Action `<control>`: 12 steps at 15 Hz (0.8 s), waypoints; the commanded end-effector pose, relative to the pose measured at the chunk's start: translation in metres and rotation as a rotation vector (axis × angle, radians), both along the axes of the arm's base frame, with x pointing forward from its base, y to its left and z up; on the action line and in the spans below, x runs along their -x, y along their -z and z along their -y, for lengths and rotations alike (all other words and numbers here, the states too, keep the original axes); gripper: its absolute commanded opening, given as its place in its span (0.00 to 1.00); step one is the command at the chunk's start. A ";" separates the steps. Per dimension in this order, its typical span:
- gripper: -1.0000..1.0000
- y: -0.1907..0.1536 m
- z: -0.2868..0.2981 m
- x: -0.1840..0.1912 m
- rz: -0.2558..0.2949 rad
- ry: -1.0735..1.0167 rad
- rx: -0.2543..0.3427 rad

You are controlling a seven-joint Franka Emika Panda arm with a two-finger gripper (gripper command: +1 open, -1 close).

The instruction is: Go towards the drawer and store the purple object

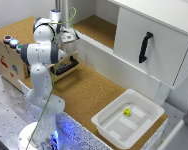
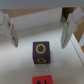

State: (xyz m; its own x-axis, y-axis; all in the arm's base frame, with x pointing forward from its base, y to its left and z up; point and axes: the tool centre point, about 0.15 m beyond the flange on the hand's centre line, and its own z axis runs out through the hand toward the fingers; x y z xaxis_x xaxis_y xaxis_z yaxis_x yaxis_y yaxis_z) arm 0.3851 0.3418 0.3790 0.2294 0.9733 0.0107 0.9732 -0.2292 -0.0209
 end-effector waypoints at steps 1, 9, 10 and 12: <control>1.00 -0.056 0.019 0.045 0.016 0.023 -0.057; 1.00 -0.079 0.068 0.078 0.018 0.290 -0.091; 1.00 -0.076 0.080 0.082 0.008 0.349 -0.099; 1.00 -0.069 0.105 0.092 0.023 0.449 -0.104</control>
State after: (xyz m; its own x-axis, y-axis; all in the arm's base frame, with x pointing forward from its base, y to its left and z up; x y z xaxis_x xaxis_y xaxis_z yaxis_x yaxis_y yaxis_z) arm 0.3229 0.2969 0.4602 0.4832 0.8753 -0.0198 0.8754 -0.4834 -0.0015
